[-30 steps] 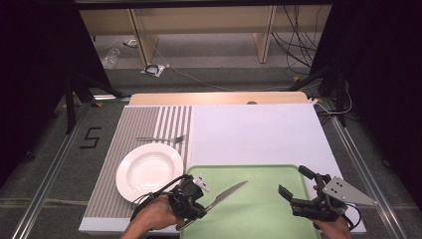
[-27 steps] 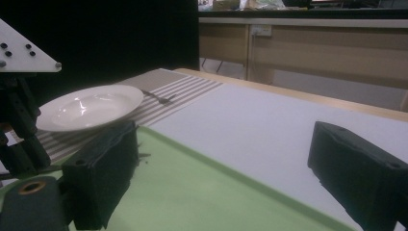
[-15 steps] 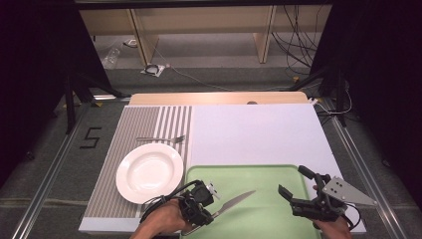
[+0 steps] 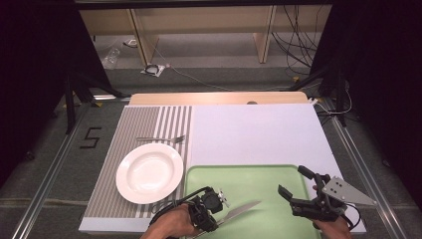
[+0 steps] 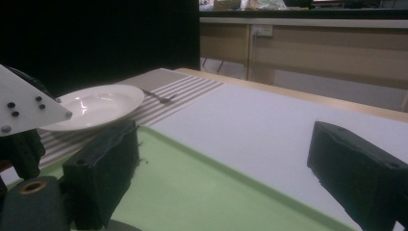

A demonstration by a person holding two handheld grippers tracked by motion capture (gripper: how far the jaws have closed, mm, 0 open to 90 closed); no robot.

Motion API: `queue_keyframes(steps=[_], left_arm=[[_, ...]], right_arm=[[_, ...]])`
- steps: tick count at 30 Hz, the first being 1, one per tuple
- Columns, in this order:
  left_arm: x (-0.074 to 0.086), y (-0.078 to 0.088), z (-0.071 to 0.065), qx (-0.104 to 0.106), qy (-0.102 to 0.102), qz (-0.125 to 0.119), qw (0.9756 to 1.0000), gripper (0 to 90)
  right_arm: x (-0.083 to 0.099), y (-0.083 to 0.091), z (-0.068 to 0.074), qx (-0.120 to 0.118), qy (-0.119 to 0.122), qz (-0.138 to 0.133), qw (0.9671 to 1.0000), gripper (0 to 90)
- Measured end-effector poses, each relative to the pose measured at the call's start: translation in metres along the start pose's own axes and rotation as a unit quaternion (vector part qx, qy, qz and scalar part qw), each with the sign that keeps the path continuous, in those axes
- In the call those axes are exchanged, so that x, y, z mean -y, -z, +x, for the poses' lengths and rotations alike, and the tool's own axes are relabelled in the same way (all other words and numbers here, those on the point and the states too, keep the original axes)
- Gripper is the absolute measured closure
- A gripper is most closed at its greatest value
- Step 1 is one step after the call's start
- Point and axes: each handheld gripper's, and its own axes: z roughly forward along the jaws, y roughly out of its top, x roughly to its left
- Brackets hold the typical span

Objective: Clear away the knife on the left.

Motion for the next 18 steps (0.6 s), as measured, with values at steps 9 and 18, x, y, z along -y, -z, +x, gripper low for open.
queue_keyframes(steps=[9,18], left_arm=[[0.0002,-0.0081,-0.0004,-0.004,-0.001,0.016,0.9999,79.3],[-0.0033,-0.0028,-0.0080,-0.020,0.000,-0.019,0.9996,54.0]], right_arm=[[-0.0001,0.0002,-0.0001,0.000,0.000,0.000,1.0000,11.6],[-0.0004,0.0006,-0.0001,-0.001,-0.002,0.000,1.0000,11.8]])
